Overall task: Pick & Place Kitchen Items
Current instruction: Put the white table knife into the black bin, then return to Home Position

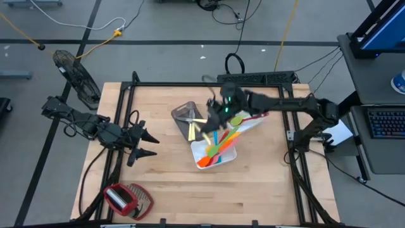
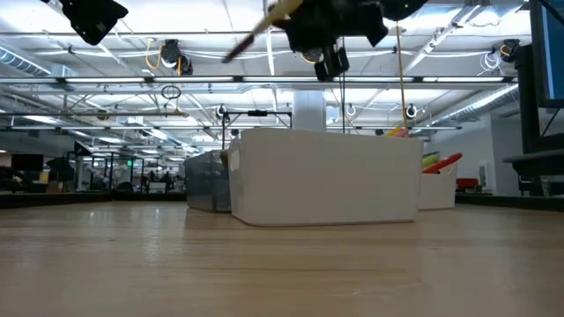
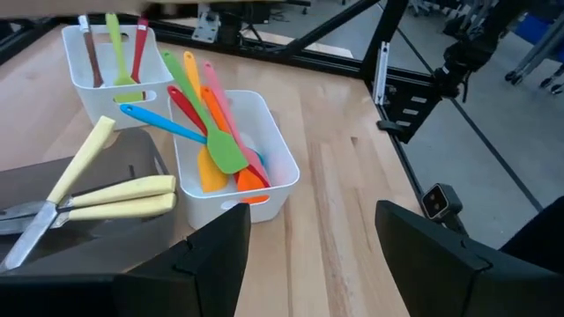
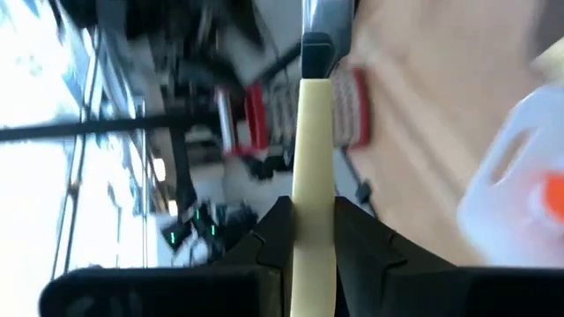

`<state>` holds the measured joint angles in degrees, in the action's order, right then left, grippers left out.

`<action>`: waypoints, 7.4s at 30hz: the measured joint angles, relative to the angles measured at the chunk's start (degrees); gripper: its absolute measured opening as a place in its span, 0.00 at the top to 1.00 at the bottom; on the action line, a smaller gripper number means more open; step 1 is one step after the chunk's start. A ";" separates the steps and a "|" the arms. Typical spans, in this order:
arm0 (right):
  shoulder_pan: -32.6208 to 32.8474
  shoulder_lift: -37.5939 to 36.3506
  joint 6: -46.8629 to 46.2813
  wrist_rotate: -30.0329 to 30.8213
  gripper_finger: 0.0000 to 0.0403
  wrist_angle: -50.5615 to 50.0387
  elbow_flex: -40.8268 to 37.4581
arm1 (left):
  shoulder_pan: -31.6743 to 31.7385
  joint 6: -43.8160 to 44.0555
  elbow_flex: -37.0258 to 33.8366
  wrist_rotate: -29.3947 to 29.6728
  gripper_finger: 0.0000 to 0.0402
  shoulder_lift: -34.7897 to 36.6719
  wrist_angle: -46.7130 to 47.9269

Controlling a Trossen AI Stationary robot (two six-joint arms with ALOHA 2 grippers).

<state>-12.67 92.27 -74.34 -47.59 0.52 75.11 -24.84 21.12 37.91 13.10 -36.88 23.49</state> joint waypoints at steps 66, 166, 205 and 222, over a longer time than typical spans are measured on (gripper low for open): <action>-0.10 5.64 6.15 4.95 0.98 6.51 0.00 | 1.59 7.71 0.00 3.80 0.38 0.07 0.70; 29.95 -73.90 51.56 63.99 0.99 1.78 -66.95 | 36.13 -9.99 -36.06 -30.26 0.38 34.60 -23.63; 29.99 -73.75 73.54 63.97 0.99 -0.34 -66.93 | 36.13 -8.94 -36.09 -20.09 0.38 34.53 -23.21; 29.99 -73.75 73.50 63.97 0.99 -0.34 -66.93 | 36.13 -8.92 -36.09 -20.08 0.38 34.53 -23.26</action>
<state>17.32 18.52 -0.84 16.38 0.19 8.19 11.29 12.21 1.83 -6.98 -2.35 0.23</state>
